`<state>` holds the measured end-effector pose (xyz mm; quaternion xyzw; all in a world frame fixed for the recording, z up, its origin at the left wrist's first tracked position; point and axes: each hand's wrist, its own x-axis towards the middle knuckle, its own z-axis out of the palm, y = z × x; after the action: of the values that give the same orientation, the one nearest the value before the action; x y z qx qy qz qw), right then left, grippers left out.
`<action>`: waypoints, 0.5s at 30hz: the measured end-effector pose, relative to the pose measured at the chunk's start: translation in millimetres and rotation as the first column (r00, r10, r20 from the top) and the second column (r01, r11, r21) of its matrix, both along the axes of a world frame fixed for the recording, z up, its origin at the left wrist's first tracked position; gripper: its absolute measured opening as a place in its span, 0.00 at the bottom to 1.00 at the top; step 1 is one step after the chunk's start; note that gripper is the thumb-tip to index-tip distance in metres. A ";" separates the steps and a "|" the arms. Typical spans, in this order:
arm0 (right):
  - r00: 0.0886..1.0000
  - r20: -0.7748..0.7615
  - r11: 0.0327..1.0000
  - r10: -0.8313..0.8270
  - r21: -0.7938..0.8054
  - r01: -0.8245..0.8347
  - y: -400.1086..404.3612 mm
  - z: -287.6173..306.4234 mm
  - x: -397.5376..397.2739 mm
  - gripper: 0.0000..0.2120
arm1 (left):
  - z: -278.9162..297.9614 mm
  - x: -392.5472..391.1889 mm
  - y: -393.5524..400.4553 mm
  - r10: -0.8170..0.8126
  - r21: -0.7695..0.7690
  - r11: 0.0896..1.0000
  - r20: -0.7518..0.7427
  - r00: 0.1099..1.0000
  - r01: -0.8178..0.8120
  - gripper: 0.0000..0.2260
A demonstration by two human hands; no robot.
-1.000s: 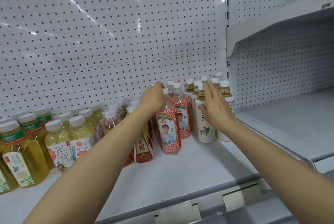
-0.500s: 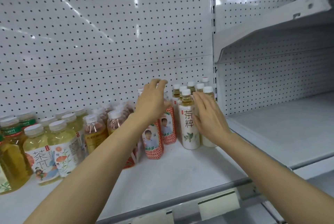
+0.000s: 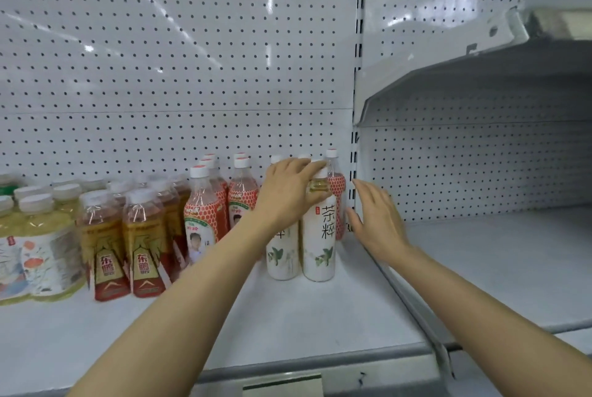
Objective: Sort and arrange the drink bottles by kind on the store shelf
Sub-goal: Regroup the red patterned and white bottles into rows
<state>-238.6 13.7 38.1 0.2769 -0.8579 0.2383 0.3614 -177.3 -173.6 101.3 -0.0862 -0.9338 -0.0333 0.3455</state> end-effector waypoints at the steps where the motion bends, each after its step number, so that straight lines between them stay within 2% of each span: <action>1: 0.999 0.041 1.000 0.006 -0.005 -0.006 -0.2 -2.5 -7.3 0.26 | -2.5 -0.9 0.7 0.018 -0.006 1.000 -0.007 1.000 -0.018 0.29; 6: 0.954 0.298 0.995 0.029 -0.099 0.000 -10.7 -8.9 -52.2 0.30 | -8.6 -5.4 2.0 0.071 -0.002 0.997 -0.052 0.996 -0.071 0.29; 10: 0.886 0.455 0.965 0.087 -0.261 0.040 -20.5 -12.9 -84.6 0.37 | -12.1 -9.6 0.1 0.097 -0.004 0.995 -0.060 0.993 -0.098 0.29; 15: 0.790 0.554 0.898 0.264 -0.440 0.008 -29.1 -26.9 -111.2 0.48 | -15.1 -7.6 1.3 0.092 -0.011 0.996 -0.080 0.993 -0.093 0.29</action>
<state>-349.8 -15.5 11.2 0.1616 -0.8343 0.5167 0.1041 -184.9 -172.3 86.2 -0.0466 -0.9226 -0.0067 0.3830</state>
